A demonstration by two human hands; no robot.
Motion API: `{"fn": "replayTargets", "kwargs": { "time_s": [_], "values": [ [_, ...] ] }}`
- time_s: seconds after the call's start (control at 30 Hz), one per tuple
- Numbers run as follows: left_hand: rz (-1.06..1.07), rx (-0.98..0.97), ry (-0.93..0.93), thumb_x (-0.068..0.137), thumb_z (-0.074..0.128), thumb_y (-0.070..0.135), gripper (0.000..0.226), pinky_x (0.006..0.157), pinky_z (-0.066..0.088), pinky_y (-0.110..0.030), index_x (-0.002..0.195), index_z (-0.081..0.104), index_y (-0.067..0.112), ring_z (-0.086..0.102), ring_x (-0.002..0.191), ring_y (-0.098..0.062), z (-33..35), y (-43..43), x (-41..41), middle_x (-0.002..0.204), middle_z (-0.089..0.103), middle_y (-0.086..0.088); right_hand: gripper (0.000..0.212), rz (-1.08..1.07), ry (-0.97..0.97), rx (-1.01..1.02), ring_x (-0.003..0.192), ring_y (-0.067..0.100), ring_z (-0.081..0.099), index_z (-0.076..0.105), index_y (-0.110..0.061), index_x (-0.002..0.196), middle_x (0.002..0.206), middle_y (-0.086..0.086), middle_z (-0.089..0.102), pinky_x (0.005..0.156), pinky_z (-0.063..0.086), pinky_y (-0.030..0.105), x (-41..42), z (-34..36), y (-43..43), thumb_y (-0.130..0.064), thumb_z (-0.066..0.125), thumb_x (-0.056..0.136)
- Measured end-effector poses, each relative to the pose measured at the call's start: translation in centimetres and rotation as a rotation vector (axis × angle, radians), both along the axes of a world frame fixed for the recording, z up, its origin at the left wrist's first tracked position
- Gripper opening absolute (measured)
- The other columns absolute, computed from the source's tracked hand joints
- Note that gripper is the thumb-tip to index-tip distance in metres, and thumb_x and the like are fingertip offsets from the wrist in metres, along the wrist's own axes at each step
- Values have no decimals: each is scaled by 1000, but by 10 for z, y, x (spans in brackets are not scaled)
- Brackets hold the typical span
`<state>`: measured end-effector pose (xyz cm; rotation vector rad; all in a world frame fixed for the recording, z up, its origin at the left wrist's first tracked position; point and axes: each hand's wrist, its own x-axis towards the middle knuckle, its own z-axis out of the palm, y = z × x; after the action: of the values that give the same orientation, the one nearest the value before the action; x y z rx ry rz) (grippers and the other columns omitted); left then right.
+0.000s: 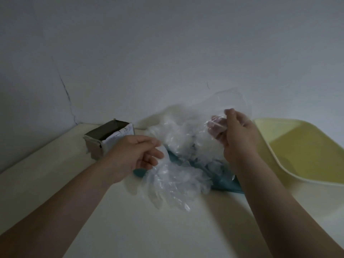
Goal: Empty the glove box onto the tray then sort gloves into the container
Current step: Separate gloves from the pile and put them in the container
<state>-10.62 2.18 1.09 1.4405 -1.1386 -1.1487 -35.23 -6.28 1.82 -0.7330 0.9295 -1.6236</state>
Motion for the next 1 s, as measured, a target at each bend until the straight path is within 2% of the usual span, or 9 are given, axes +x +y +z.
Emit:
{"fn": "replayTargets", "kwargs": {
  "time_s": [0.13,0.23,0.3,0.37,0.43,0.53,0.7,0.77,1.0],
  "values": [
    [272,-350,-508,95,72,38,10,60,49,-21,95,75,29,62,58,-4,-8,7,5,85,75,10,20,31,89,-60,81,38,77,64,-7,112,97,24,76,70,64,44,2,8,10,-26,59,105],
    [-51,-342,-875,74,73,76,67,76,50,-21,132,55,47,58,89,3,-16,15,-3,126,51,30,20,150,198,-108,69,36,75,65,-5,108,86,24,75,66,64,43,8,19,25,-23,58,105],
    [-218,-221,-1073,75,74,74,77,85,48,-28,141,48,44,51,107,-2,-28,14,-4,129,42,22,17,337,234,-55,55,27,68,62,-5,105,77,22,72,55,60,36,10,23,33,-20,55,106],
    [-246,-223,-1147,85,75,51,47,81,49,-30,126,63,33,60,104,-10,-42,4,-4,118,56,11,17,562,265,79,55,23,67,62,-8,102,75,18,71,52,58,33,10,18,38,-20,51,106],
    [-164,-176,-1140,92,70,33,9,73,48,-28,98,67,27,64,89,-16,-48,-8,-3,100,68,4,22,682,303,208,62,24,69,66,-9,97,78,14,71,56,59,35,11,3,42,-22,51,106],
    [-23,-226,-851,96,69,20,20,66,48,-24,80,67,32,67,80,-13,-49,-27,0,83,69,10,28,699,329,289,75,30,73,68,-4,107,95,21,73,64,61,43,15,-25,47,-25,50,107],
    [77,-272,-389,93,76,15,32,67,48,-13,117,64,32,65,86,-8,-39,-42,3,95,67,3,20,455,360,122,70,28,71,65,-11,97,86,13,69,61,61,42,31,-38,44,-22,51,107],
    [0,-204,-368,94,74,10,32,71,48,-10,116,66,32,67,97,-8,-45,-43,5,101,70,5,21,430,412,106,62,28,68,64,-10,92,78,12,68,54,57,36,39,-37,44,-20,52,107],
    [22,-358,-472,99,69,18,9,69,47,-7,96,77,22,67,75,7,-40,-44,18,91,76,9,24,378,544,140,98,35,74,73,-6,103,101,17,76,89,61,48,57,-42,33,-24,57,103]
  ]
}}
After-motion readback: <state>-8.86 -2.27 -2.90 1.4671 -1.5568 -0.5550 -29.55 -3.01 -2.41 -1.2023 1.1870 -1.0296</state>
